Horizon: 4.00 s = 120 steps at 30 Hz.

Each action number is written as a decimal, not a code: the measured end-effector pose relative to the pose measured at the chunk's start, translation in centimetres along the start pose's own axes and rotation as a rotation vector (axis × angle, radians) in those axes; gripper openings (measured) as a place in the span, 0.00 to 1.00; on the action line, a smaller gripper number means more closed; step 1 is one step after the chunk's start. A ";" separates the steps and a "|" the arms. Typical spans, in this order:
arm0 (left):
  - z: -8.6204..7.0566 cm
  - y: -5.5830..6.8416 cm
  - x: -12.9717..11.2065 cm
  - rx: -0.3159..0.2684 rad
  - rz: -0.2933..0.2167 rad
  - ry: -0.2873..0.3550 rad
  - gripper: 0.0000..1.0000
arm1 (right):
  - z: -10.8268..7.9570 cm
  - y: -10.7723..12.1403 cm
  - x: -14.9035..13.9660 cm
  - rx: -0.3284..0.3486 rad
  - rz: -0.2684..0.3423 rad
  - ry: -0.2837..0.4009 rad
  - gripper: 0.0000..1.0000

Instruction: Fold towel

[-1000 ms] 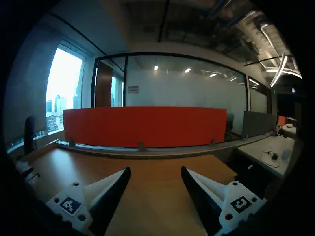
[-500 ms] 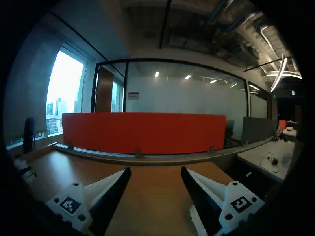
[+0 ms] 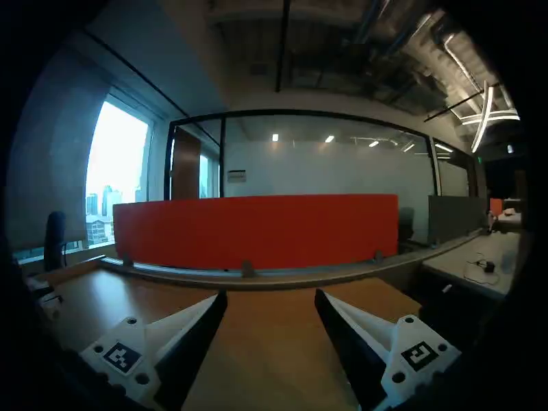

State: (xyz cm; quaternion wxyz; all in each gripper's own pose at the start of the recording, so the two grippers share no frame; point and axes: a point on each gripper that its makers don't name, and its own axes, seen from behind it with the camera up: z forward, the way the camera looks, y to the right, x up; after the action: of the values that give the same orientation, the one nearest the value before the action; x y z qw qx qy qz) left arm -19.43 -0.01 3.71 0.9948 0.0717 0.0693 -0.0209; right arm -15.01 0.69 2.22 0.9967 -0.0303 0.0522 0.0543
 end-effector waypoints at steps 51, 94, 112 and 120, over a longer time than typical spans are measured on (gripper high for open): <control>0.0 -0.2 -0.1 0.000 0.000 0.000 1.00 | -0.9 -0.1 -11.1 0.014 -0.010 -0.002 0.99; 0.0 -0.2 0.0 0.000 0.000 0.000 1.00 | -1.3 -0.9 -10.8 0.015 -0.027 0.000 1.00; -0.2 -0.4 0.5 0.000 0.000 -0.002 1.00 | -1.3 -0.8 -10.8 0.015 -0.026 0.000 0.99; -0.2 -0.5 0.6 0.000 -0.001 -0.002 1.00 | -1.2 -0.8 -10.8 0.015 -0.026 0.000 0.99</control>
State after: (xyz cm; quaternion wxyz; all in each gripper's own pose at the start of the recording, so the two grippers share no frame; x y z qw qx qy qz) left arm -18.91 -0.47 3.33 0.9949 0.0715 0.0681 -0.0212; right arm -25.69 -1.30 2.17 0.9975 -0.0235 0.0524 0.0407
